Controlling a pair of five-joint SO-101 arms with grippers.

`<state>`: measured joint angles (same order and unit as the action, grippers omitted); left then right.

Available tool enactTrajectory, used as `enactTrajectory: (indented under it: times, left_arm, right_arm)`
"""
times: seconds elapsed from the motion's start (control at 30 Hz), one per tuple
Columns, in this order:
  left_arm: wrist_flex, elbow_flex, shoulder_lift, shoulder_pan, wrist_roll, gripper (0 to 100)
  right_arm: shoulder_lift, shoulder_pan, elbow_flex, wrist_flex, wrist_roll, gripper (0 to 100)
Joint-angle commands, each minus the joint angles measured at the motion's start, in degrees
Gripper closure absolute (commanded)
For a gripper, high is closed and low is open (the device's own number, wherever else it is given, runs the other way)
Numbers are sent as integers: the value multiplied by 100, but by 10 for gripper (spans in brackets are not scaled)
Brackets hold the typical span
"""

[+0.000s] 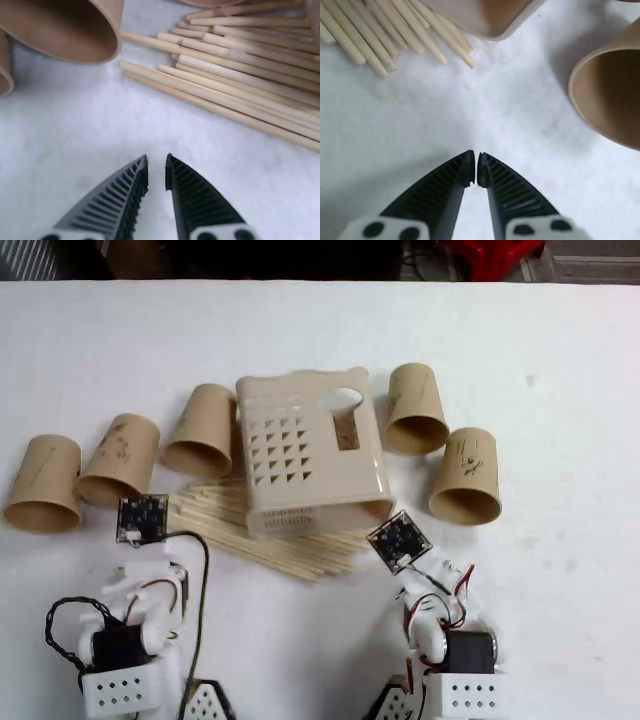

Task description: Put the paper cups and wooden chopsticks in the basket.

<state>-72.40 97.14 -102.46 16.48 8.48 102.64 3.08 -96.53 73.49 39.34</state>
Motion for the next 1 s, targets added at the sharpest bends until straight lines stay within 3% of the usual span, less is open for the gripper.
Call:
enactTrajectory:
  times: [0.0,0.97]
  left_arm:
    - [-35,0,-40,57,44,923]
    - [-35,0,-40,4,53,922]
  right_arm:
    - [13,-40,-35,31,70,967]
    - [13,-22,-35,31,70,967]
